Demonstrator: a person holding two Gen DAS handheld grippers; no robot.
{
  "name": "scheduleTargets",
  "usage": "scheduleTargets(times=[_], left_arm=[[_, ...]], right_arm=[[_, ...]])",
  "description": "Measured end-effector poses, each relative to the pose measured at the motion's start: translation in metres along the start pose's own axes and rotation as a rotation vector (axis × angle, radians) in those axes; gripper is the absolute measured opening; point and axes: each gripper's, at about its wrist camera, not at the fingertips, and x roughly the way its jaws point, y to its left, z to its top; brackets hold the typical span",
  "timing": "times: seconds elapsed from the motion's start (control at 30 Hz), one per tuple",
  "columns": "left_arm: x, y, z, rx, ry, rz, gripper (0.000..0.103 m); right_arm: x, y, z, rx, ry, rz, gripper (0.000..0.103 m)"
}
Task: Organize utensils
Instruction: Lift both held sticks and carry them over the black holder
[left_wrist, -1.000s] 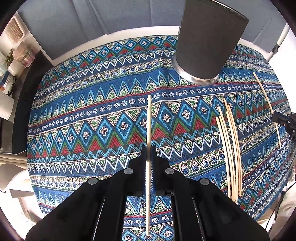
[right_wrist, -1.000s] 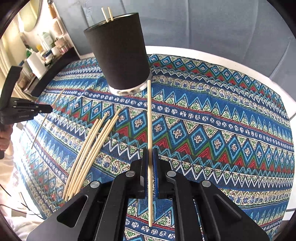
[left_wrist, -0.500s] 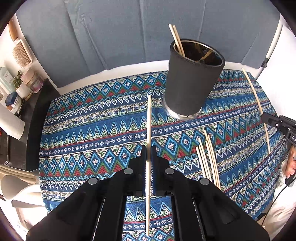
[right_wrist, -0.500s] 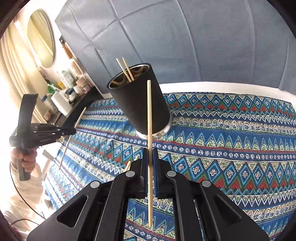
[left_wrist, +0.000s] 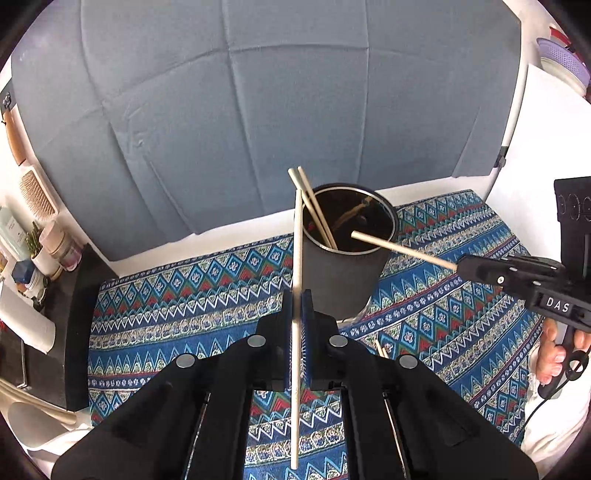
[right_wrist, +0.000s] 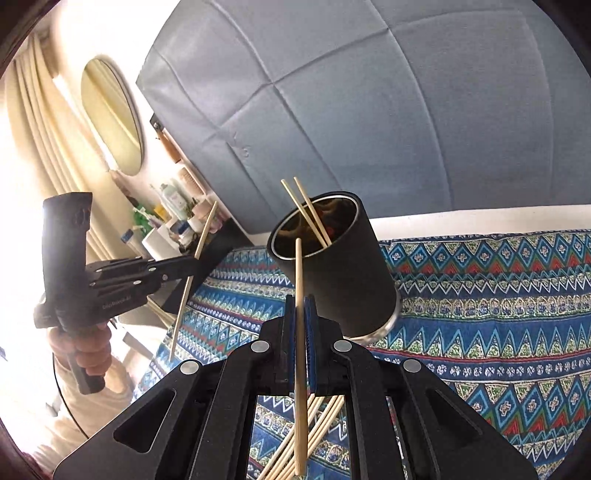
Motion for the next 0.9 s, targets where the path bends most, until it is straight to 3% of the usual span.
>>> scheduleTargets(times=[0.2, 0.37, 0.6, 0.73, 0.9], left_arm=[[0.005, 0.002, 0.021, -0.027, -0.074, -0.029, 0.005], [0.002, 0.006, 0.04, -0.086, -0.182, -0.084, 0.005], [-0.01, 0.006, 0.058, -0.124, -0.411, -0.151, 0.005], [-0.007, 0.003, 0.068, -0.143, -0.486, -0.17, 0.005], [0.006, -0.014, 0.072, -0.076, -0.593, -0.128, 0.005]], right_arm=[[-0.001, -0.008, 0.022, 0.066, -0.041, 0.043, 0.005], [0.002, -0.01, 0.043, 0.048, -0.018, -0.025, 0.005], [0.011, -0.003, 0.062, -0.021, 0.124, -0.157, 0.005], [0.015, 0.003, 0.07, -0.053, 0.186, -0.206, 0.005], [0.033, 0.003, 0.074, -0.051, 0.283, -0.216, 0.005]])
